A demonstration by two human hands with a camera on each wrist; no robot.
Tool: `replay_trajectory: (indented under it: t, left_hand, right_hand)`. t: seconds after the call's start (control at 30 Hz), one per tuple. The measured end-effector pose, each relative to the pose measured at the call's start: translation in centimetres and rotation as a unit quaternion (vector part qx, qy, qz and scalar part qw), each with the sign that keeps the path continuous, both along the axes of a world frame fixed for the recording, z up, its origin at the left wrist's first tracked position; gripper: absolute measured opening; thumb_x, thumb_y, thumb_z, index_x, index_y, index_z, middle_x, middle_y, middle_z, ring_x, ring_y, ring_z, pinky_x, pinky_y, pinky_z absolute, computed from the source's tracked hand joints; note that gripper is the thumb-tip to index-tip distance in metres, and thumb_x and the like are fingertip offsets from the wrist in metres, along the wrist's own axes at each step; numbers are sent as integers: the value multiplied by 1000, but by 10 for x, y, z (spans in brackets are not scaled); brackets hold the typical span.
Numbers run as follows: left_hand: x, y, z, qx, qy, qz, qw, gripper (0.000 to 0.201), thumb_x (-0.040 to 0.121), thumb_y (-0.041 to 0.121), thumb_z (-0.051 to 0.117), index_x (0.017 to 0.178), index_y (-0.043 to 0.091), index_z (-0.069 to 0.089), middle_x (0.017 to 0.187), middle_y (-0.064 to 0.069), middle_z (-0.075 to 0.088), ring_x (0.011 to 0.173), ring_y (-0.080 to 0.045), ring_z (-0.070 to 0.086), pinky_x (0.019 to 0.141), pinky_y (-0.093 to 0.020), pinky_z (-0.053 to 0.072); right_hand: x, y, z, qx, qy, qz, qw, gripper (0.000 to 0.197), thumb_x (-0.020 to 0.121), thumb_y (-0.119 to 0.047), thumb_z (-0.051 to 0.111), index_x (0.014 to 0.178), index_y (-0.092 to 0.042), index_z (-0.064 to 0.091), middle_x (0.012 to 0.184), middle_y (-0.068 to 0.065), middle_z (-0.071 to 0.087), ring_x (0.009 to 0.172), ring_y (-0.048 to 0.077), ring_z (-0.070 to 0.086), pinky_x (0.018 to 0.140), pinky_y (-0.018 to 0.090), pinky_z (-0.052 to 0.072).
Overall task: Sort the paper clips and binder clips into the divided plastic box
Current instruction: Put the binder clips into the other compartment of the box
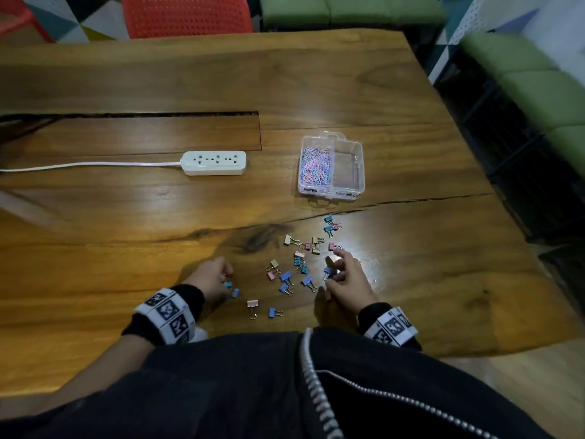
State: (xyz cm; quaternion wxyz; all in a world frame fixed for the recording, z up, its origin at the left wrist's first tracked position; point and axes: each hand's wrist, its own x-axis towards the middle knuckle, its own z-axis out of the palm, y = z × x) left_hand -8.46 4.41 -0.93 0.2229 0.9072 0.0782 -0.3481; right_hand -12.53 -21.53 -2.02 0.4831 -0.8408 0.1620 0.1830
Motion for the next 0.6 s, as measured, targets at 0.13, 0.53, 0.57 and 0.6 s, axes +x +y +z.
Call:
replay_trajectory:
  t: [0.13, 0.53, 0.57, 0.6]
  left_hand:
    - [-14, -21, 13, -60, 63, -75, 993, 93, 64, 15, 80, 139, 23, 26, 140, -6, 31, 114, -21, 47, 91, -30, 46]
    - [7, -104, 1, -80, -61, -38, 994, 94, 66, 12, 79, 142, 16, 25, 145, -15, 29, 130, -30, 38, 107, -40, 36]
    - [13, -109, 2, -83, -56, -41, 994, 97, 65, 13, 80, 143, 16, 23, 145, -15, 27, 132, -31, 36, 108, -41, 36]
    - [16, -113, 3, -78, -50, -53, 994, 101, 63, 14, 81, 144, 18, 21, 146, -14, 24, 133, -32, 34, 108, -42, 35]
  right_hand:
    - [-17, -4, -1, -133, 14, 94, 987, 86, 70, -20, 75, 138, -31, 24, 128, 7, 36, 117, 22, 43, 103, 38, 42]
    - [13, 31, 0, -121, -65, 63, 989, 62, 82, 6, 54, 135, -18, 34, 133, 12, 38, 105, 21, 52, 93, 29, 48]
    - [20, 28, 1, -120, -66, 42, 990, 60, 83, 6, 53, 135, -17, 34, 132, 12, 38, 104, 21, 52, 93, 29, 49]
    - [26, 22, 3, -123, -64, 25, 990, 59, 83, 3, 54, 135, -17, 34, 132, 12, 38, 106, 22, 52, 93, 28, 48]
